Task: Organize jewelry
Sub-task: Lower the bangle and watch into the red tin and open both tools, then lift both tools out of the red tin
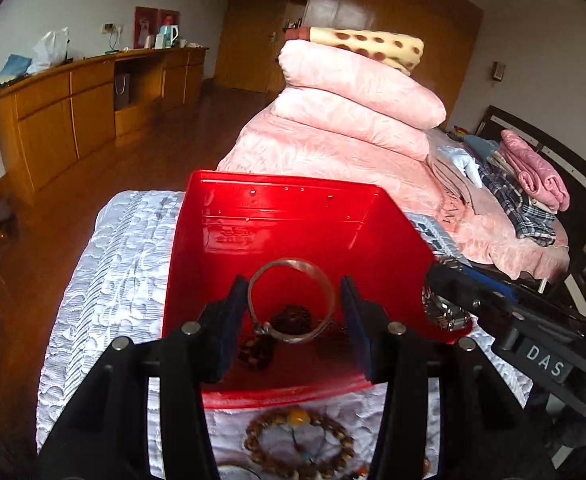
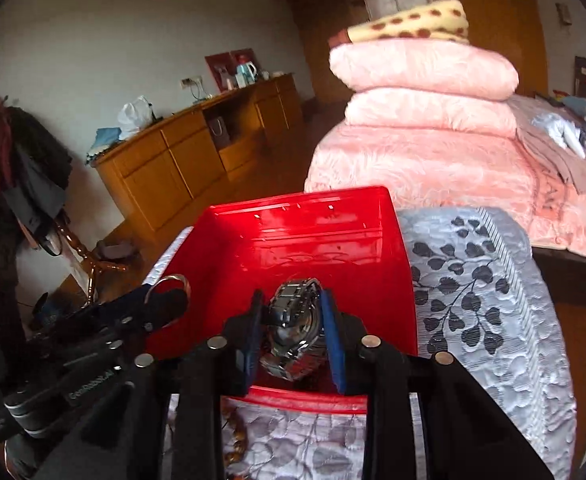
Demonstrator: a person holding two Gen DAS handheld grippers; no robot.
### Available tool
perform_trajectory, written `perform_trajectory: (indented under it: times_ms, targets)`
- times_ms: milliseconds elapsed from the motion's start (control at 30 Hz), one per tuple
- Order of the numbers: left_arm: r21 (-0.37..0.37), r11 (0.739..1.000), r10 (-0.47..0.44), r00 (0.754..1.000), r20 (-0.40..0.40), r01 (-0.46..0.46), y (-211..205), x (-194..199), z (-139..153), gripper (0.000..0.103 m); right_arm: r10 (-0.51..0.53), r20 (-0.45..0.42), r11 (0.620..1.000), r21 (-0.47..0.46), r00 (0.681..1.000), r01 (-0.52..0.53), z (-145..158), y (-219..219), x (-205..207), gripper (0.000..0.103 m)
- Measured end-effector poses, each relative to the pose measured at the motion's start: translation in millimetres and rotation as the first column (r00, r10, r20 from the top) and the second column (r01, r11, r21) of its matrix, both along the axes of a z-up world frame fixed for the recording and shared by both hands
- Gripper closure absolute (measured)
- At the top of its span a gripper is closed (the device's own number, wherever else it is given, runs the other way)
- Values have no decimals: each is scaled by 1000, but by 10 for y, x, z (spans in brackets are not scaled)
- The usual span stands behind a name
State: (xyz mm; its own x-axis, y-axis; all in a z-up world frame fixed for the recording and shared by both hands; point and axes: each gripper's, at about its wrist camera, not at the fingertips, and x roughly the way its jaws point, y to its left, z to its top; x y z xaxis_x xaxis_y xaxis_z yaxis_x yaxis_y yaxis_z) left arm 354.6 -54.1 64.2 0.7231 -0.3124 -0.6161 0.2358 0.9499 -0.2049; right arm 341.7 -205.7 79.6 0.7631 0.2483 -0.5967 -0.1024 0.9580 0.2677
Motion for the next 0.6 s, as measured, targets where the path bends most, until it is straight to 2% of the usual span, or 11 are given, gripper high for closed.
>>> perform_trajectory:
  times_ms: [100,200,267,333,400,467,533,600]
  targets:
    - [10,1000,6,1000,22,-6,20,-5,-10,40,-17,5,1000,-9,1000,17,-41,-40,4,66]
    - [13,1000,10,999,37,-10,35,-21,10,33,-22,21,1000,15,1000,22,-16,-83,-32,66]
    - [15,1000,15,999,43,-16,45,-30,19,32,-26,39,999,29,999,25,5,-121,-83,65]
    - [12,1000,19,999,51,-19,67,-55,40,31,-40,50,999,36,998,39,12,-157,-148,59]
    - [9,1000,29,998,62,-30,97,-85,72,29,-53,60,998,41,997,51,16,-186,-200,48]
    - [7,999,41,996,83,-42,135,-146,108,25,-61,72,998,37,996,59,24,-204,-317,44]
    - [16,998,54,992,117,-56,179,-270,149,16,-74,87,997,21,993,73,23,-207,-457,34]
    - [23,997,72,987,144,-76,217,-397,167,14,-93,111,996,-3,989,94,15,-203,-615,23]
